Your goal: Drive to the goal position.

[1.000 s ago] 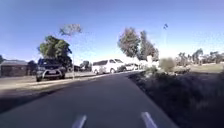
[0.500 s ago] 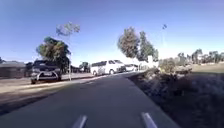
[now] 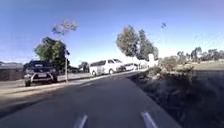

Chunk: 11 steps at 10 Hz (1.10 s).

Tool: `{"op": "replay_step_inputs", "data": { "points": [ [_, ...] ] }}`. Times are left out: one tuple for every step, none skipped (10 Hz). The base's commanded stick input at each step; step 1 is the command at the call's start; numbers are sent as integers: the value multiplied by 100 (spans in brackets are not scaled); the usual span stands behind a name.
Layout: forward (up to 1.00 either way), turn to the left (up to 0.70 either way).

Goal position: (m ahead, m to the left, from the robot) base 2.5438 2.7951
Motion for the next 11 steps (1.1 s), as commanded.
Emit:
{"op": "replay_step_inputs", "data": {
  "points": [
    [93, 22],
    [93, 25],
    [94, 29],
    [93, 34],
    [93, 36],
    [93, 36],
    [93, 36],
    [94, 36],
    [93, 36],
    [93, 36],
    [93, 36]
  ]
}}
